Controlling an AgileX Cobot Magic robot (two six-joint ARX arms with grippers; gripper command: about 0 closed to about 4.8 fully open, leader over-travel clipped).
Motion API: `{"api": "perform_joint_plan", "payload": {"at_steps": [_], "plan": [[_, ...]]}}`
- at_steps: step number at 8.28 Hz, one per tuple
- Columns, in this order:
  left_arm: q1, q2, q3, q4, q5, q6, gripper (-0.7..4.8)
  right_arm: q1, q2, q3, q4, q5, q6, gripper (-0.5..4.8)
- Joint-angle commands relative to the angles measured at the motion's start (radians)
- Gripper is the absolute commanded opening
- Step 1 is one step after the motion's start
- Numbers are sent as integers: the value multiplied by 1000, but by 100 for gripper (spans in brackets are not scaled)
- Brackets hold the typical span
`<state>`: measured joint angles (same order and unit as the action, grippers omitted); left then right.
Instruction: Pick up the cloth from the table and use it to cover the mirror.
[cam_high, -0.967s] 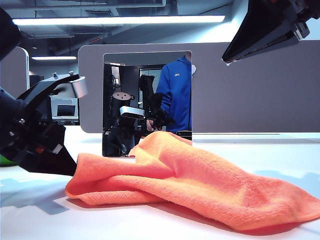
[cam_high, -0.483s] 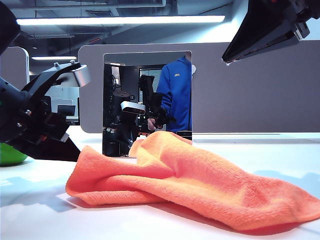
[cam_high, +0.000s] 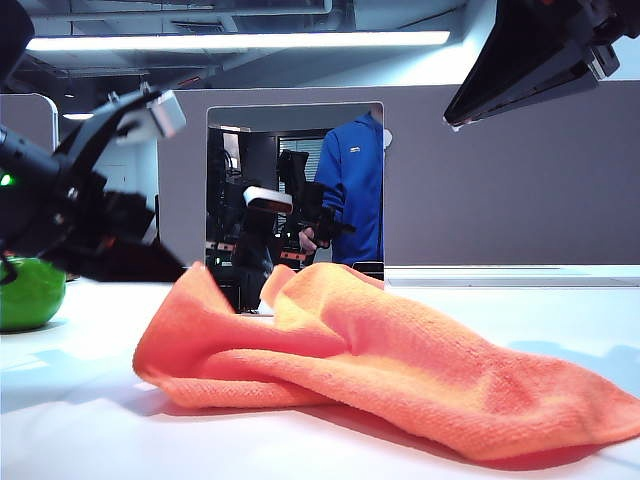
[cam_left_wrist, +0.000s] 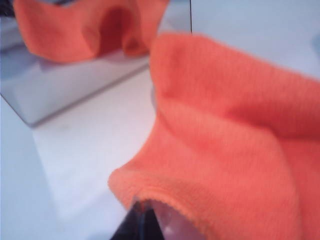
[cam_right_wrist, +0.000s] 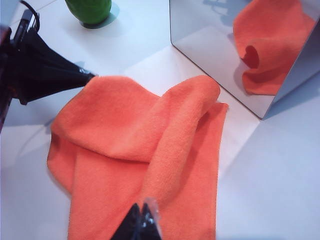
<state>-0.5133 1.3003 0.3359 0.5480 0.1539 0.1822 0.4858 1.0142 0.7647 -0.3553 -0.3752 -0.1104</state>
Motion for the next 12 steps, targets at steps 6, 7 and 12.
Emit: {"api": "perform_joint_plan", "payload": {"at_steps": [6, 7, 12], "plan": [[-1, -270, 3, -185, -15, -744, 62, 0, 139, 4, 129, 41, 2, -1], [0, -270, 3, -169, -19, -880, 179, 0, 139, 4, 128, 40, 2, -1], [185, -269, 2, -300, 251, -1447, 243, 0, 139, 4, 103, 33, 2, -1]]}}
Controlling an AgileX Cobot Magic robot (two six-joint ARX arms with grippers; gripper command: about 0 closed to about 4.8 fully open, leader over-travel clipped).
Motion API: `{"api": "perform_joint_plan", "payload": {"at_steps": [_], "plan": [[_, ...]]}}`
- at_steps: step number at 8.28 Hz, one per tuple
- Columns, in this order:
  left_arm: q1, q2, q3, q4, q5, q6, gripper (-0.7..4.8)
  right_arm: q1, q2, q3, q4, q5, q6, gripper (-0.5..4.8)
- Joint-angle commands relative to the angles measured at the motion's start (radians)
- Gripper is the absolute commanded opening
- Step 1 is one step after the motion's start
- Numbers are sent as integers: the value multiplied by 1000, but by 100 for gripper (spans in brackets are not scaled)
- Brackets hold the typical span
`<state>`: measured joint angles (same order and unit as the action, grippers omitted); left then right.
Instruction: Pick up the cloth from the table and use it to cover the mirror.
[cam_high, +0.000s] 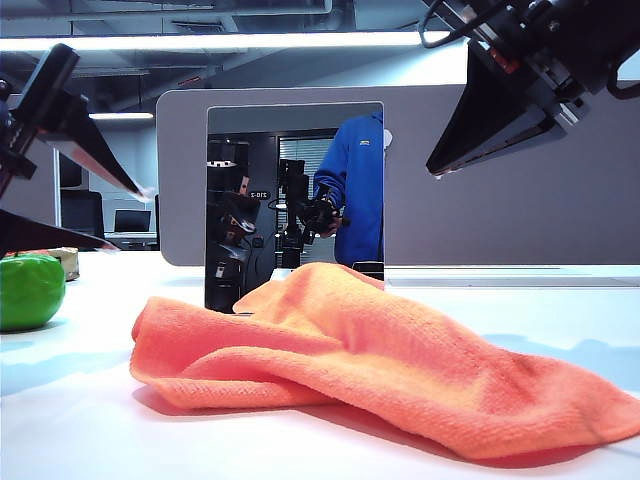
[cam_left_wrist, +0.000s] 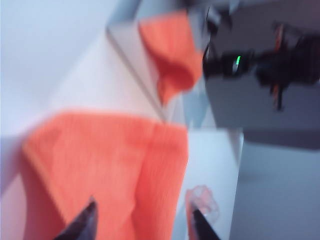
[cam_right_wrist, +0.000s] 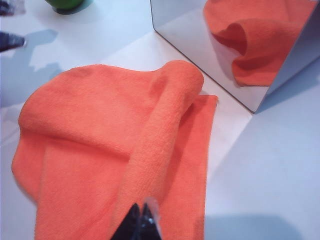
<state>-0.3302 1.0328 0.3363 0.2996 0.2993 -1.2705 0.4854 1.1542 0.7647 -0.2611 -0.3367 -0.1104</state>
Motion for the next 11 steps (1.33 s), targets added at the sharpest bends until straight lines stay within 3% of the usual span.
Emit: {"api": "perform_joint_plan", "payload": {"at_steps": [1, 2, 6, 11], "plan": [[2, -2, 2, -80, 109, 7, 243, 1, -1, 4, 6, -6, 2, -1], [2, -2, 2, -106, 105, 48, 243, 1, -1, 4, 3, -6, 2, -1], [2, -2, 2, -143, 61, 88, 243, 1, -1, 4, 4, -6, 2, -1], [-2, 19, 2, -140, 88, 85, 243, 1, 1, 4, 28, -5, 2, -1]]}}
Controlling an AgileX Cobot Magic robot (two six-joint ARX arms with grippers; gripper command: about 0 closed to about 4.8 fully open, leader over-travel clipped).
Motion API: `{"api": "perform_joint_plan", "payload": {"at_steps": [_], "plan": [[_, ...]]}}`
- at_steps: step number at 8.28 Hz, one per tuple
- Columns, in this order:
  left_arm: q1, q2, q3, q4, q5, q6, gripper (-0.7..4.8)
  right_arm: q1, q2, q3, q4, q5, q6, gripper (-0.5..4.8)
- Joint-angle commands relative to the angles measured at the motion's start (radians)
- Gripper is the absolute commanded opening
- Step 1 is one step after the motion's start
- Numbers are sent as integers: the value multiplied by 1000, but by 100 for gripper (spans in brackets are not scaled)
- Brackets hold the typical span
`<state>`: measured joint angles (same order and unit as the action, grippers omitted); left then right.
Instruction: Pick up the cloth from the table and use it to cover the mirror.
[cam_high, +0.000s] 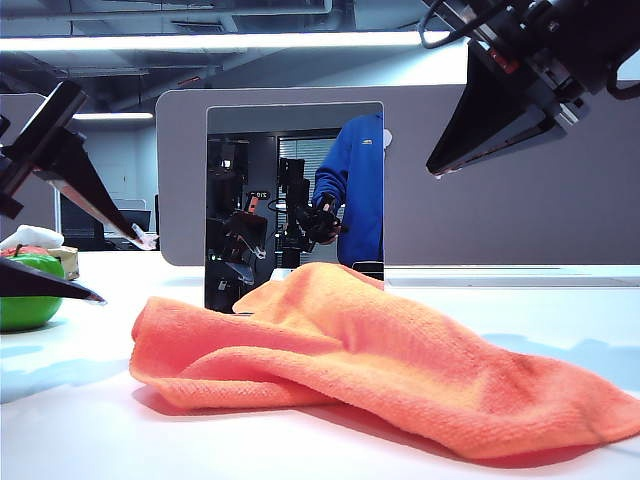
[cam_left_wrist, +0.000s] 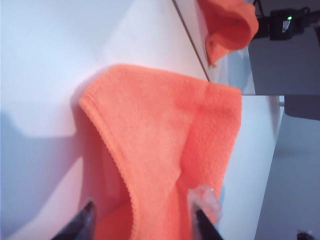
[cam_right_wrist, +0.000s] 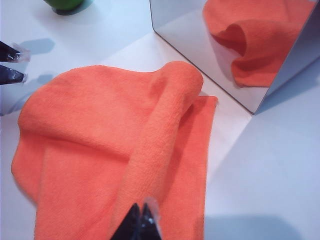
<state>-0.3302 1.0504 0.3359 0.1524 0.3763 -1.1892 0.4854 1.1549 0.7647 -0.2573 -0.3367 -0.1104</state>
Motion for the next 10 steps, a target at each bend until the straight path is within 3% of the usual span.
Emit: {"api": "perform_joint_plan", "payload": {"at_steps": [1, 3, 10], "plan": [[-4, 22, 2, 32, 5, 4, 243, 1, 2, 4, 30, -6, 2, -1], [-4, 123, 2, 148, 6, -16, 243, 1, 6, 1, 23, -5, 2, -1], [-4, 181, 3, 211, -5, -17, 243, 1, 18, -8, 30, -6, 2, -1]]}}
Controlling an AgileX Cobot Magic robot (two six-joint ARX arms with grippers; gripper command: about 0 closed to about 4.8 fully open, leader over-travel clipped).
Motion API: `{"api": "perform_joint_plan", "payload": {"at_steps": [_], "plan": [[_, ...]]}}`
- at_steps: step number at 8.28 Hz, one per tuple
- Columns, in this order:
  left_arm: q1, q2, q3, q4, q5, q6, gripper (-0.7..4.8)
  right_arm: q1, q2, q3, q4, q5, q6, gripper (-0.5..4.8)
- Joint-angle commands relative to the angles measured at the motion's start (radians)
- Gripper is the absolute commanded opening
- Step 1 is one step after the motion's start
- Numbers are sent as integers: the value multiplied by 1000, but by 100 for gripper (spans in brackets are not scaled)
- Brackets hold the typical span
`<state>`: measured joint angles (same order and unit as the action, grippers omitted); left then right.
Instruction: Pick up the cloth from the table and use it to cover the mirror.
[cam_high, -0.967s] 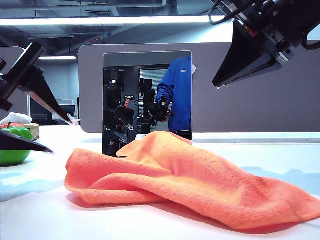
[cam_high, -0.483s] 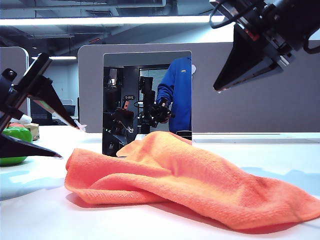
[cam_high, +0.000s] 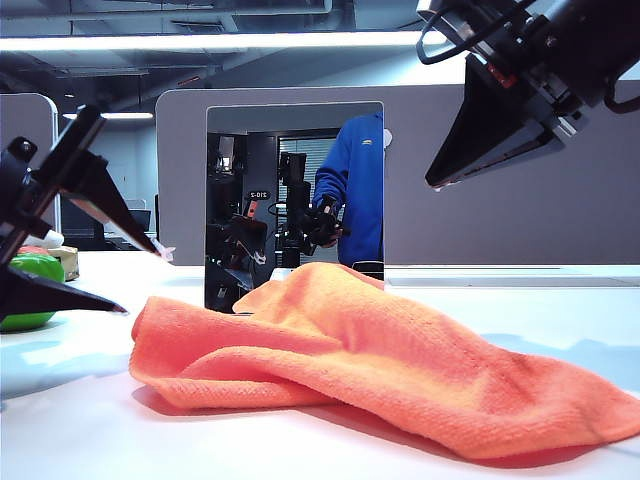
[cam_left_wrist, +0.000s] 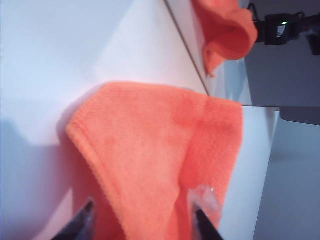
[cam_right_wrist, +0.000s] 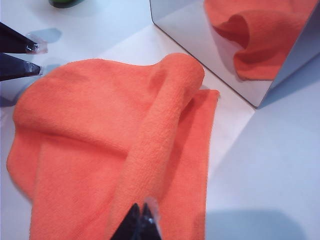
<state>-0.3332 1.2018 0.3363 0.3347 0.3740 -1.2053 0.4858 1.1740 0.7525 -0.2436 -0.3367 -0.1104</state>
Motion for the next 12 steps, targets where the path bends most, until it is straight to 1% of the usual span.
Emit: {"api": "perform_joint_plan", "payload": {"at_steps": [1, 3, 5, 6, 7, 8, 10, 11, 12], "plan": [[-1, 53, 2, 58, -3, -2, 243, 0, -1, 4, 16, -6, 2, -1], [-1, 89, 2, 108, -3, -25, 243, 0, -1, 4, 16, -6, 2, -1], [-1, 141, 2, 142, -3, -26, 243, 0, -1, 4, 16, -6, 2, -1], [-1, 177, 3, 194, -19, -26, 243, 0, -1, 4, 16, -6, 2, -1], [-1, 191, 5, 207, -19, -26, 243, 0, -1, 4, 16, -6, 2, -1], [-1, 241, 42, 208, -18, -26, 243, 0, -1, 4, 16, -6, 2, -1], [-1, 271, 74, 217, -19, -25, 243, 0, -1, 4, 16, -6, 2, -1], [0, 376, 97, 246, -42, -26, 243, 0, -1, 3, 13, -6, 2, -1], [0, 381, 97, 251, -66, -26, 242, 0, -1, 2, 13, -6, 2, -1]]}}
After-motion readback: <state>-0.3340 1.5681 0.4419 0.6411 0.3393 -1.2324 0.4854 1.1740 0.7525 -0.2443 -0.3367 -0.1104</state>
